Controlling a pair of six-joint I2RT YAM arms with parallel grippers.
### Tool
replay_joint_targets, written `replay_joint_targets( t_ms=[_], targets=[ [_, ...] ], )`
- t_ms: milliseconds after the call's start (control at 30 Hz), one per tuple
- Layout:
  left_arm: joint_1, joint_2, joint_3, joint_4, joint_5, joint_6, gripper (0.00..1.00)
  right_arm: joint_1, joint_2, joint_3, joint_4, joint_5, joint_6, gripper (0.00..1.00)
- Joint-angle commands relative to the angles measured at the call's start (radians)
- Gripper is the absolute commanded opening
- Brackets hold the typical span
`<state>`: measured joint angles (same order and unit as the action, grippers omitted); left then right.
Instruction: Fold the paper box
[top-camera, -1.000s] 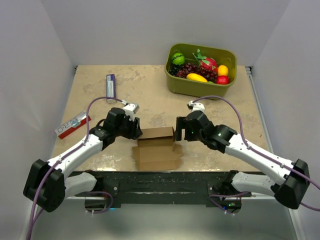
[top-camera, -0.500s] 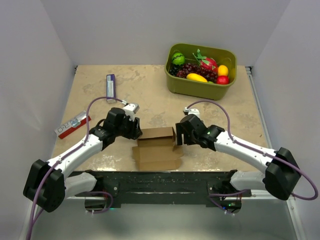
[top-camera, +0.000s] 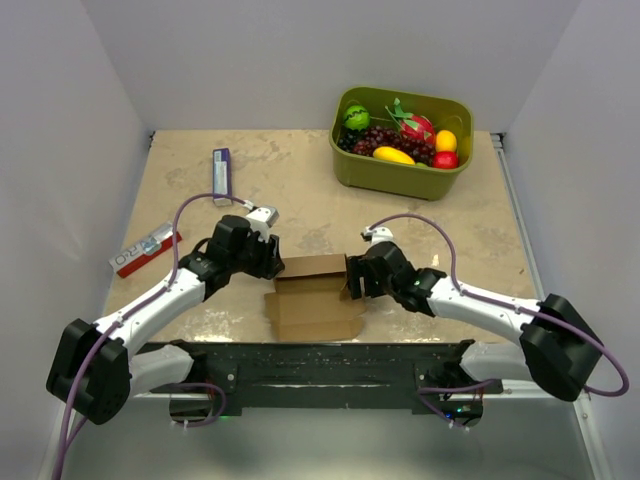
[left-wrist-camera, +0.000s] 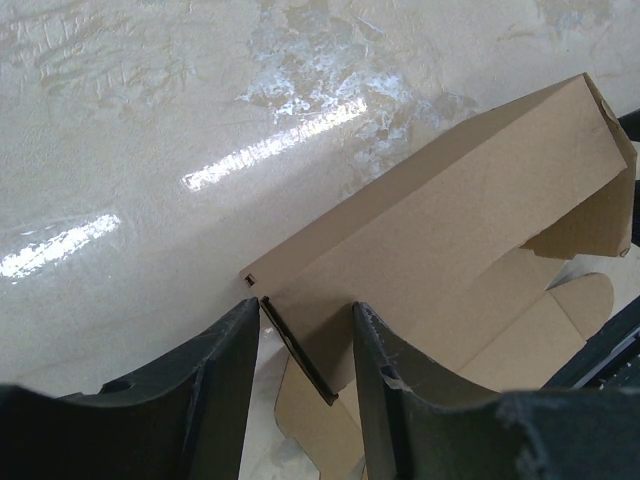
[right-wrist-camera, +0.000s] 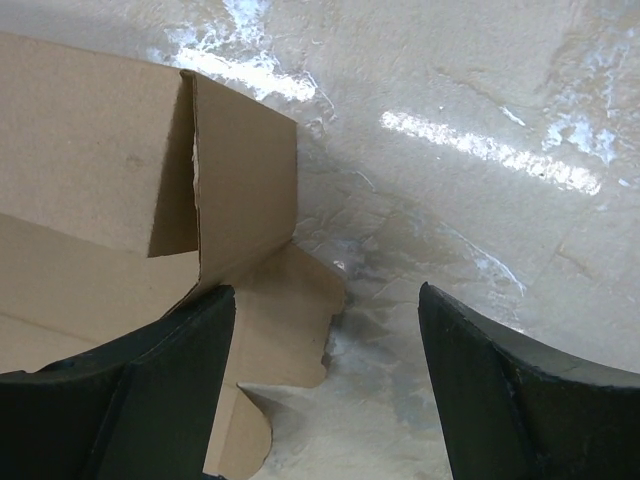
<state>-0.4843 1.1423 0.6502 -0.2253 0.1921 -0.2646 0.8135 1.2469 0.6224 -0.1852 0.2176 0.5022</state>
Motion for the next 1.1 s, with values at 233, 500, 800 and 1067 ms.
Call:
replay_joint_targets(
  t_ms=[233, 500, 800, 1067],
  targets=[
    [0.006, -0.003, 0.019, -0.006, 0.023, 0.050, 0.46, 0.009, -0.072, -0.148, 0.401, -0.041, -0.136, 0.77],
    [0.006, -0.003, 0.020, -0.006, 0.024, 0.056, 0.46, 0.009, -0.061, -0.208, 0.561, -0.058, -0.195, 0.76],
    [0.006, -0.003, 0.020, -0.006, 0.026, 0.059, 0.45, 0.013, 0.037, -0.233, 0.723, -0.080, -0.208, 0.72],
    [0.006, 0.002, 0.022, -0.006, 0.030, 0.064, 0.45, 0.029, 0.051, -0.274, 0.815, -0.029, -0.191, 0.63]
  ],
)
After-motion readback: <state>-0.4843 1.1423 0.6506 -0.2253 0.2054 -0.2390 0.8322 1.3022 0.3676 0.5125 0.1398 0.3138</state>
